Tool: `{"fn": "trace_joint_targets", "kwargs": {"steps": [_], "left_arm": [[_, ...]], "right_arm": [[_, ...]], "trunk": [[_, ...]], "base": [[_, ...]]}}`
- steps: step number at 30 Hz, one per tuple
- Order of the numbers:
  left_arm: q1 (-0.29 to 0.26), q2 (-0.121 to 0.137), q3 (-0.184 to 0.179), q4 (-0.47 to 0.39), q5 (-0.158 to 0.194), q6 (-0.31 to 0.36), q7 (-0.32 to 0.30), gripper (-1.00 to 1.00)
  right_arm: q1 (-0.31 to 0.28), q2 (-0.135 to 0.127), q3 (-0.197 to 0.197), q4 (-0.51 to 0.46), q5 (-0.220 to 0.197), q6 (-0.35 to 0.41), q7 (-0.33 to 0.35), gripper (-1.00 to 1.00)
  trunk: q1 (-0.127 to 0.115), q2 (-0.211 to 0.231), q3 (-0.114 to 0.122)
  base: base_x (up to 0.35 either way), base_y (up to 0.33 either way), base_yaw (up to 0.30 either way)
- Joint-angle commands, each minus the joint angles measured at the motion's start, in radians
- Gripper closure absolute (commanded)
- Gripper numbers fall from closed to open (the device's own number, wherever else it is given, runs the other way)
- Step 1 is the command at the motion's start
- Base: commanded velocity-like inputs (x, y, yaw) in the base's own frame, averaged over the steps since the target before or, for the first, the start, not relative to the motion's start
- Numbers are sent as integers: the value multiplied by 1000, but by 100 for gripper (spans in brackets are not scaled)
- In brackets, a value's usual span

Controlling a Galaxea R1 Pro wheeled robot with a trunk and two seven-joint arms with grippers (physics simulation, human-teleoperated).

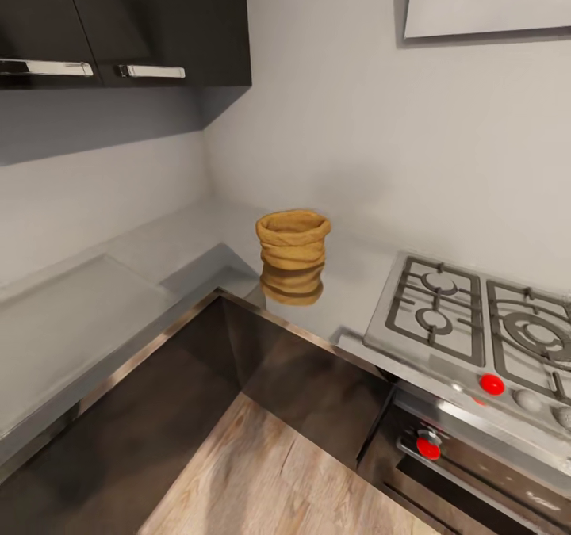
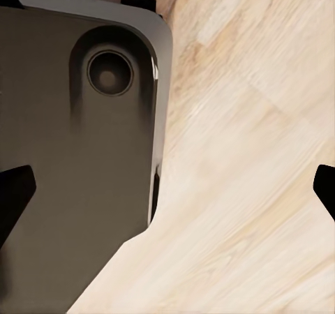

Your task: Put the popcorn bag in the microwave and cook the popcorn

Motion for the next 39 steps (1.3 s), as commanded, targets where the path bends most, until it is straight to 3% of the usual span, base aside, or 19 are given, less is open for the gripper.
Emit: {"fn": "trace_joint_targets", "kwargs": {"steps": [1,7,20,22,23,26,29,30,34,39], "left_arm": [[0,0,1,0,3,-3,2,-100],[0,0,1,0,3,-6,2,-100],[0,0,1,1,3,-6,2,-100],[0,0,1,1,3,-6,2,-100],[0,1,1,1,3,-6,2,-100],[0,1,1,1,3,-6,2,-100],[0,1,1,1,3,-6,2,-100],[0,1,1,1,3,-6,2,-100],[0,1,1,1,3,-6,2,-100],[0,1,0,1,3,-6,2,-100]], "right_arm": [[-1,-1,-8,3,9,-5,2,-100],[-1,-3,-4,2,11,-5,9,-100],[-1,-2,-7,-15,13,5,12,-100],[-1,9,-8,-85,13,35,13,-100],[-1,28,-8,-186,22,111,13,-100],[-1,53,-9,-369,74,284,17,-100],[-1,81,-8,-517,93,376,19,-100],[-1,87,-8,-535,94,390,19,-100],[-8,119,-8,-616,115,575,26,-100],[-95,152,13,-674,121,724,58,-100]], "trunk": [[-1,-1,-1],[-1,-1,-1],[-1,-1,-1],[-1,-1,-1],[-1,-1,-1],[-1,-1,-1],[-1,-1,-1],[-1,-1,-1],[-1,-1,-1],[-1,-1,-1]], "base": [[-316,0,0],[-218,0,0],[-8,0,0],[0,0,0],[0,0,0],[0,0,0],[0,0,0],[0,0,0],[0,0,0],[0,0,0]]}}
